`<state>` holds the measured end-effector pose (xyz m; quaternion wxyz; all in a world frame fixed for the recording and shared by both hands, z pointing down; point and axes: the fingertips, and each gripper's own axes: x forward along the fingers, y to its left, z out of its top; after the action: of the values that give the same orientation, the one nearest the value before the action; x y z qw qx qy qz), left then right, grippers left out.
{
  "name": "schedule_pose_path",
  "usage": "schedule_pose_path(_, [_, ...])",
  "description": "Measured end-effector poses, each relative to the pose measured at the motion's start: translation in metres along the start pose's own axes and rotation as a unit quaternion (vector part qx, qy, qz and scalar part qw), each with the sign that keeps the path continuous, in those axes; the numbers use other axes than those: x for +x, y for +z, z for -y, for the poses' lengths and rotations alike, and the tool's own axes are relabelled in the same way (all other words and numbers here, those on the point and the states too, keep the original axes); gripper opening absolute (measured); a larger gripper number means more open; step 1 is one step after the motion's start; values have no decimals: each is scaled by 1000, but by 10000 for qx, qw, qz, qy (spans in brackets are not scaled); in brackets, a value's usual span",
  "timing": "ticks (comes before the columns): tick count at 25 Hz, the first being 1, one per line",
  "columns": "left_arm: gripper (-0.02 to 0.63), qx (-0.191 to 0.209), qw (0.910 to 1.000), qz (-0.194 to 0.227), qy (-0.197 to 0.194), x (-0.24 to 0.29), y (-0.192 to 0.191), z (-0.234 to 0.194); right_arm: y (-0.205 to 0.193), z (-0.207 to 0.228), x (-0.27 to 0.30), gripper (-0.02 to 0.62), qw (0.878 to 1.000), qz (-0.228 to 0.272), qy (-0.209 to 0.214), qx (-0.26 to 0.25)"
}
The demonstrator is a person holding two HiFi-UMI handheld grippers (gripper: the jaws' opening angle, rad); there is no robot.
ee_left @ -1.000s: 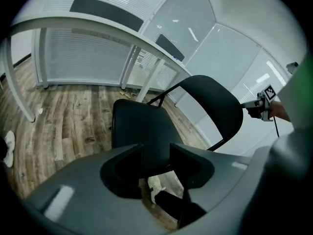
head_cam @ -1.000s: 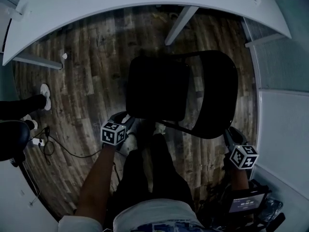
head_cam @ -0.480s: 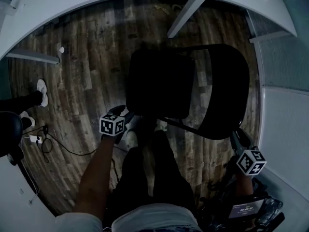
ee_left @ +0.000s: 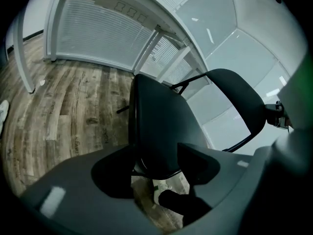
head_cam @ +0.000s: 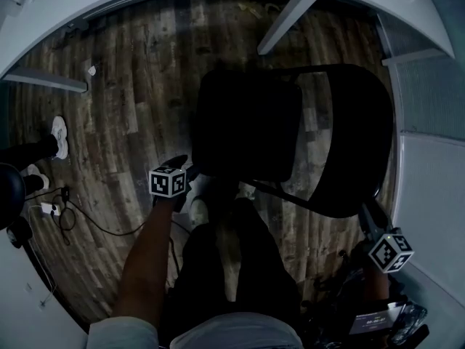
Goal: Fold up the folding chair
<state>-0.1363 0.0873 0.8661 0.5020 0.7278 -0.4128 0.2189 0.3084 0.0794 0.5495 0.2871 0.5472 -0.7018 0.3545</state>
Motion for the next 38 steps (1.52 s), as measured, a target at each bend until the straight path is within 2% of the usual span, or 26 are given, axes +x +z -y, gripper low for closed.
schedule_pose_path(8, [307,-463,9988,121,-141,20,-7,-24,2,-4,4,163,9998,19,127,151])
schedule_pose_path(14, [323,-822,9952,427,-303,39,-4,-35,2,4,10,164,9985,71,368,403])
schedule_pose_path(19, [348,-1147,9894,372,-811,57,-9,-26,3,0,13,164,9968,176,515,589])
schedule_pose_path(26, [350,-1285,9848,284,-1136,63,-8,-29,5,-9,22,164,9959,104,677,584])
schedule_pose_path(29, [350,-1446,9792,227,-1403,67,-15,-24,7,-9,24,164,9955,52,765,556])
schedule_pose_path(33, [350,-1457,9746,121,-1693,69,-13,-24,7,-12,28,164,9947,115,817,612])
schedule_pose_path(38, [347,-1682,9653,107,-1996,76,-12,-21,10,-14,32,162,9952,138,766,597])
